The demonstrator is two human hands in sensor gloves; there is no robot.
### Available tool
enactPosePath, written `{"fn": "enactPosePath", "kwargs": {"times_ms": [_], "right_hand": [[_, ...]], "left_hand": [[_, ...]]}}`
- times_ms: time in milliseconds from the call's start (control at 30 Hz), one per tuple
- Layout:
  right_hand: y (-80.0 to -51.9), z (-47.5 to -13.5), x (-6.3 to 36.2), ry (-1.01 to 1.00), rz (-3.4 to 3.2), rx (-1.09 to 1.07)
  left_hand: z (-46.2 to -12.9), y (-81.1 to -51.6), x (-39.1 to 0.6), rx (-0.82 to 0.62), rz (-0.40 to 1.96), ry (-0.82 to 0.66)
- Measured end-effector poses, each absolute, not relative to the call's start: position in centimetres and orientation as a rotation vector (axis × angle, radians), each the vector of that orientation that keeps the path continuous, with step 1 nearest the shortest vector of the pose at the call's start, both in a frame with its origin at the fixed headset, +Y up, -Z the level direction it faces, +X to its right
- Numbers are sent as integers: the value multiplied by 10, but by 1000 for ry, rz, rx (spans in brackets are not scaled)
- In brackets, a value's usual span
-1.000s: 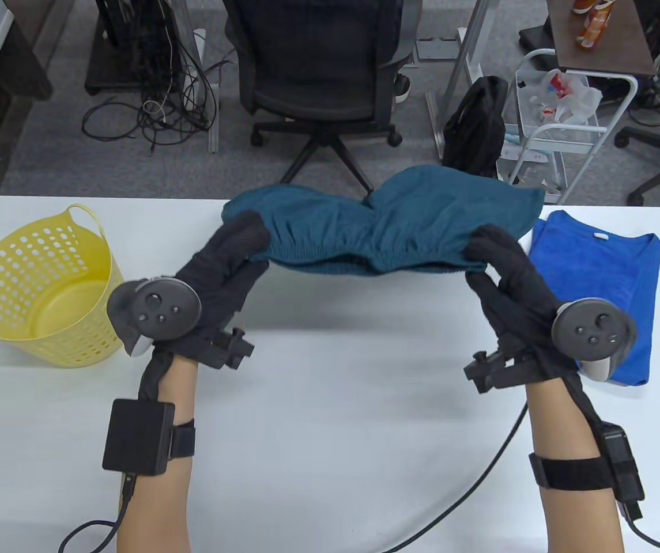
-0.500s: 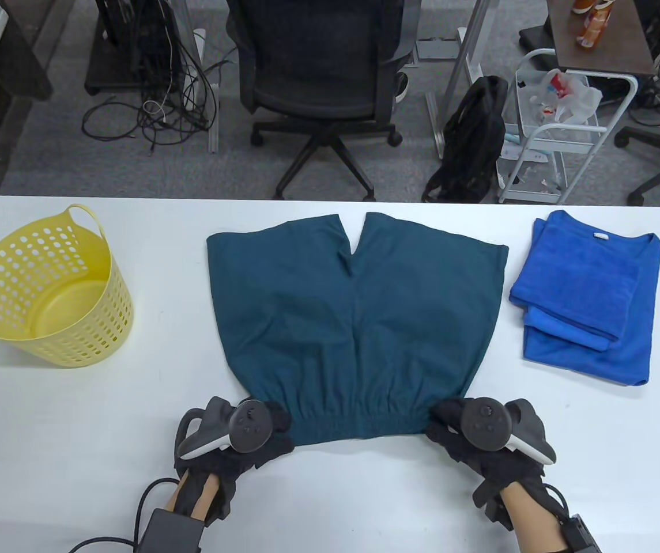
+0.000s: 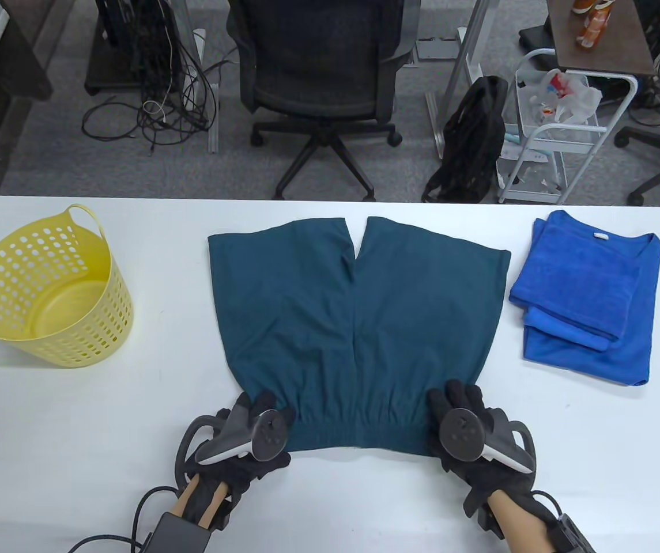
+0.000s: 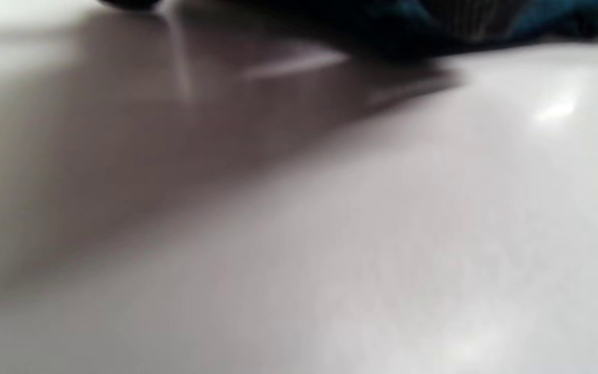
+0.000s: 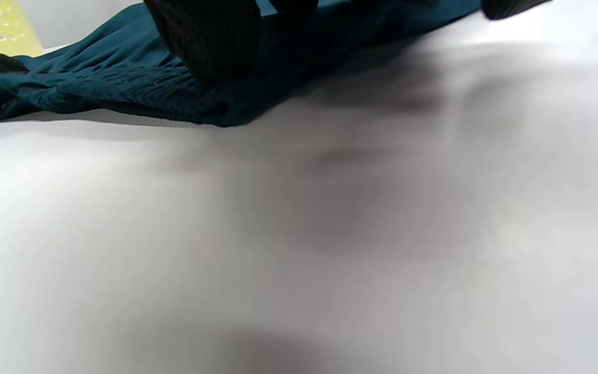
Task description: Fold and stack clothes and towels from laundry basket
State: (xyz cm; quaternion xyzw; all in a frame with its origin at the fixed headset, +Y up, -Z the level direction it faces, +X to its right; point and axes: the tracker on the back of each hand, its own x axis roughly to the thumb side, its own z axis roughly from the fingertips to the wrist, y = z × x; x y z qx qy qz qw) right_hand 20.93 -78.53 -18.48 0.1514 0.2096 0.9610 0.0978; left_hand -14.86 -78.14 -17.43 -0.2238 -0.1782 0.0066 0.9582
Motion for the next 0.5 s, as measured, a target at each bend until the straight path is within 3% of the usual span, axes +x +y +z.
{"fn": "enactPosePath", "kwargs": {"times_ms": [67,233,500], "right_hand": [[-785,-187,213,682,2809,423],[-782,-187,213,708,2837,426],[-776,-180,204,771,2964,443]], "left_hand": [[-172,-775,-149,-379,66,-338],[-171,-779,-144,-354,-96,-332],[-175,-788,-154,-606,47,-360]]}}
